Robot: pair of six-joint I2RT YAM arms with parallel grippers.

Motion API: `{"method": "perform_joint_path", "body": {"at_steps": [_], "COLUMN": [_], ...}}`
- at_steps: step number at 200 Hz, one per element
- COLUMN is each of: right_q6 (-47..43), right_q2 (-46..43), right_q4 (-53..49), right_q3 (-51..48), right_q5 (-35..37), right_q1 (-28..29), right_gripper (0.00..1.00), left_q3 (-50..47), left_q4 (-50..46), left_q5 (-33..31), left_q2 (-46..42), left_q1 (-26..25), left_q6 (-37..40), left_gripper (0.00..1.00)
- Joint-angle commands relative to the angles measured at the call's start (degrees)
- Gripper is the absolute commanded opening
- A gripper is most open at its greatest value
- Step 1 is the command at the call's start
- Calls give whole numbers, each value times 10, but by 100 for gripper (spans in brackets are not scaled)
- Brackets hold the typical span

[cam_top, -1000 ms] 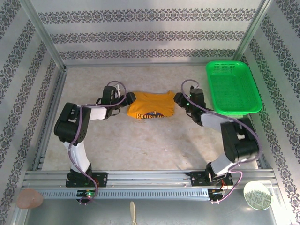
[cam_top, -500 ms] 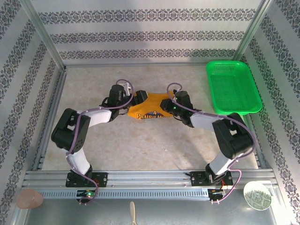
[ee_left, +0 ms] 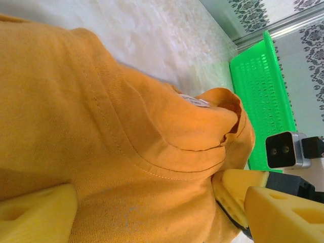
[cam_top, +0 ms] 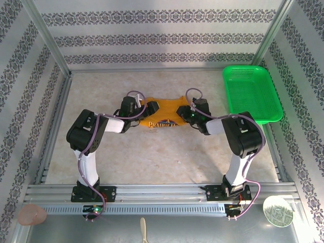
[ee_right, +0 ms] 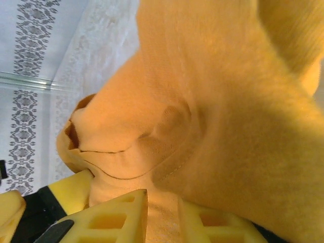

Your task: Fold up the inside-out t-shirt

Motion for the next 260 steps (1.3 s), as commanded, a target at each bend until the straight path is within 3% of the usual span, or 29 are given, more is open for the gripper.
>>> {"method": "perform_joint_path", "body": {"at_steps": [1,54,141,170,204,260], "right_q6": [-10,-20,-4,-8,-20,-38], "right_q2": [-41,19,168,128,30,-57], "right_q4": [-7,-42,-38,-40,-60,-88], "right_q3": [45,131,205,205,161,65], "right_q5": [-36,-38,-22,-44,-50,-30], "right_q1": [-23,-52,-55,-57,-58,-37], "right_gripper": [25,25,24,25,30,32], "left_q3": [33,143,226,253,239,210], "left_q4": [-52,-105,-145,-160,-190,-425], "left_q5": [12,44,17,26,29,-33], "left_q2": [-41,10,137,138,58,-49], "left_q1": [11,22,50,57,62,78], "left_q6": [2,10,47,50,65,140], "left_gripper": [86,87,86,86,87,91]}}
